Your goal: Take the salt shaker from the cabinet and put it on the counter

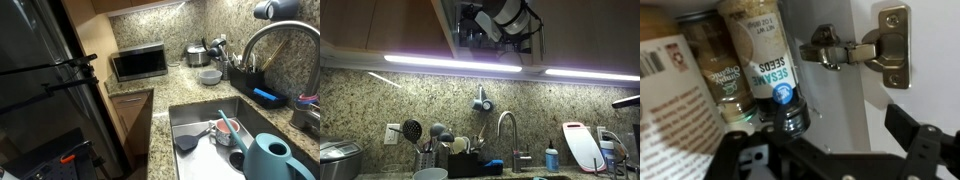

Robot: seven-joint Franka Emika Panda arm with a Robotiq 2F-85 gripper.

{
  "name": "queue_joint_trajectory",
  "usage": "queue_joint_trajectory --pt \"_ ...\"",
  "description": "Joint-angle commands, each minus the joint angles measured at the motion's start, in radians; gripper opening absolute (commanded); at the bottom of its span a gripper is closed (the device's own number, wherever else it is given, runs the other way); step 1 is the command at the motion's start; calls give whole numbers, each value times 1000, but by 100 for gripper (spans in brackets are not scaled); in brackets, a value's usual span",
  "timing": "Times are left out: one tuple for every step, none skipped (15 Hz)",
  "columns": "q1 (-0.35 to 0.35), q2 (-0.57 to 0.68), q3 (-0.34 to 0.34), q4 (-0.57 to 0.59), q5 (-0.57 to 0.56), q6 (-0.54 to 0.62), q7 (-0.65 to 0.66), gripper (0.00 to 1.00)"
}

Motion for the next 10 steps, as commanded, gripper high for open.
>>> queue_joint_trajectory --pt "59 38 -85 37 46 7 -2 100" --pt "76 57 -117 57 68 7 8 100" --pt "93 62 -143 52 87 7 9 100" --pt "107 85 -174 79 116 7 20 100" --pt "126 101 -211 86 149 7 26 100" --pt "147 114 -245 85 175 7 21 100" --pt "164 130 -276 89 201 7 21 100" --pt "176 149 -301 100 218 7 24 100" --pt "197 161 -332 94 242 7 22 100" --pt "208 179 -354 99 259 7 24 100"
